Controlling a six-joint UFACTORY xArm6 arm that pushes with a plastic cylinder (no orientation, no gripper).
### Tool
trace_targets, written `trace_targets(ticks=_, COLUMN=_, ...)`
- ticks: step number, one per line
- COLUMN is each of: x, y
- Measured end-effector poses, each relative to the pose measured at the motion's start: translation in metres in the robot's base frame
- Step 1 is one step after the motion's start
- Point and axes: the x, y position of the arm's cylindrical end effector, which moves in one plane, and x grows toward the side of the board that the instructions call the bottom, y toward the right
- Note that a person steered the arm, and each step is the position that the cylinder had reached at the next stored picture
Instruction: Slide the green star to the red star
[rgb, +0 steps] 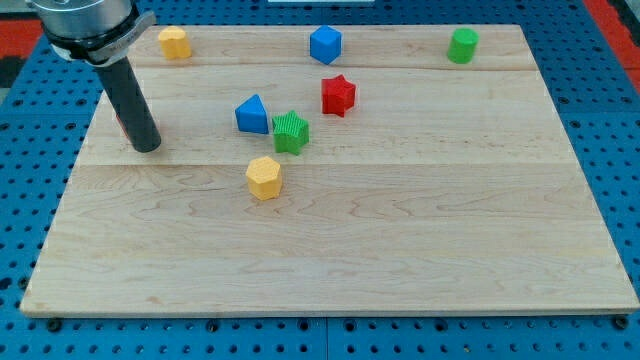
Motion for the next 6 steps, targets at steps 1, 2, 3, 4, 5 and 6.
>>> trace_targets(ticks=1, x=0.0, y=0.013)
trace_targets(ticks=2, x=0.0, y=0.023)
trace_targets(ticks=3, x=0.0, y=0.033)
trace_targets(ticks=4, x=0.0, y=0.044)
trace_targets(ticks=5, x=0.0, y=0.067)
trace_targets(ticks=6, x=0.0, y=0.131)
